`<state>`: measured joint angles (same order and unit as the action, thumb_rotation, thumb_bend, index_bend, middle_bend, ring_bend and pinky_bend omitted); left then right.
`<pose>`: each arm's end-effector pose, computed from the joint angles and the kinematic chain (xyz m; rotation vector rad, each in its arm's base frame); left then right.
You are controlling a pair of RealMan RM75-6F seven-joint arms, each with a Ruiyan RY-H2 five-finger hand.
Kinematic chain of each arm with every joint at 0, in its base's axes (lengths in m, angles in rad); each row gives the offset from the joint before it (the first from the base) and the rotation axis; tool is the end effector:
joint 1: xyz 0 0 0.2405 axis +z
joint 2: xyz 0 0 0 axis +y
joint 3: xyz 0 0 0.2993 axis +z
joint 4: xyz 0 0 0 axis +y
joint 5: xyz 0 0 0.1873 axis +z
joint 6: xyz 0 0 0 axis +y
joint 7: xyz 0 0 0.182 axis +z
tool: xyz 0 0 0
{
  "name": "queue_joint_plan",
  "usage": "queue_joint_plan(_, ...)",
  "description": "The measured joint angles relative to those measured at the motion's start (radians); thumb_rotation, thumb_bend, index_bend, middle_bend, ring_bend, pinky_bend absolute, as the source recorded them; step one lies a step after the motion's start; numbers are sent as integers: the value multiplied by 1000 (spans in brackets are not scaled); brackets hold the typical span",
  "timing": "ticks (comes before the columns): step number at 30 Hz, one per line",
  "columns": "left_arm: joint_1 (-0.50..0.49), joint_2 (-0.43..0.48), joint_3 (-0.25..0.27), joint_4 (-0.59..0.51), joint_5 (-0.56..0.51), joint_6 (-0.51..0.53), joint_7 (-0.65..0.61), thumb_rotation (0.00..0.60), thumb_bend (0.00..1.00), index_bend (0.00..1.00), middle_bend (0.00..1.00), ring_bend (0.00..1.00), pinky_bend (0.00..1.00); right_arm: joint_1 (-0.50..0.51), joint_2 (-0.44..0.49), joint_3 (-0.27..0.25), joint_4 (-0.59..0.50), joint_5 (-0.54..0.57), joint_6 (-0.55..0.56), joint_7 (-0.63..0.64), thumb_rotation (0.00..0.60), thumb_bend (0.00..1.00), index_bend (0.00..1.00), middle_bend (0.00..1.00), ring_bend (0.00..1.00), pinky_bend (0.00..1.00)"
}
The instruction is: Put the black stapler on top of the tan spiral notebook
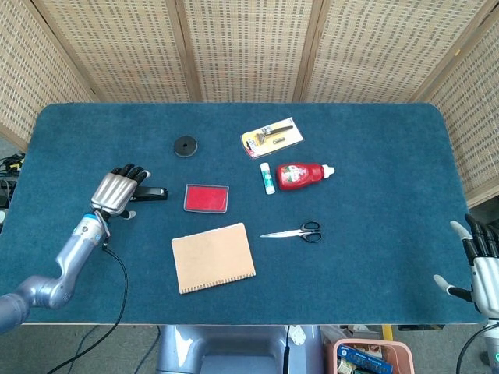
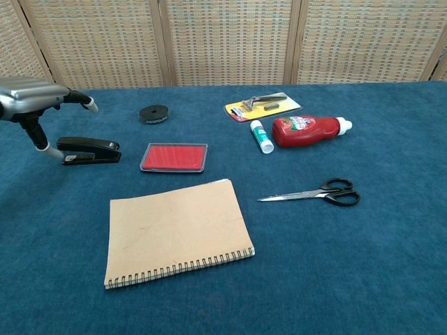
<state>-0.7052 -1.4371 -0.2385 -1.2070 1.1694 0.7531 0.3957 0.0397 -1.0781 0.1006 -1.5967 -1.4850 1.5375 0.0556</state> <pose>-0.2559 0.4514 0.0571 -1.8377 -0.7149 -0.5758 -0.3474 -0.2137 0.2333 1.2877 -0.8548 0.9357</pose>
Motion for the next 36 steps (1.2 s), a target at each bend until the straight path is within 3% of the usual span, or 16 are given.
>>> queue_joint_plan(16, -169, -221, 12, 369, -105, -164, 23, 600, 159, 392, 347, 268, 364, 14, -18, 21, 28, 51, -30, -7, 600, 0, 0, 0, 0, 0)
queue_joint_plan(21, -186, -269, 21, 425, -99, -173, -17, 600, 224, 516, 457, 377, 432, 15, -19, 21, 33, 52, -31, -3, 600, 0, 0, 0, 0, 0)
queue_joint_plan(26, -200, -308, 33, 479, -77, -169, -46, 600, 359, 633, 558, 468, 487, 15, -18, 23, 36, 53, -33, 11, 600, 0, 0, 0, 0, 0)
queue_joint_plan(36, -197, -302, 44, 471, -30, -112, -94, 600, 405, 677, 592, 492, 504, 12, -14, 21, 36, 47, -26, 21, 600, 0, 0, 0, 0, 0)
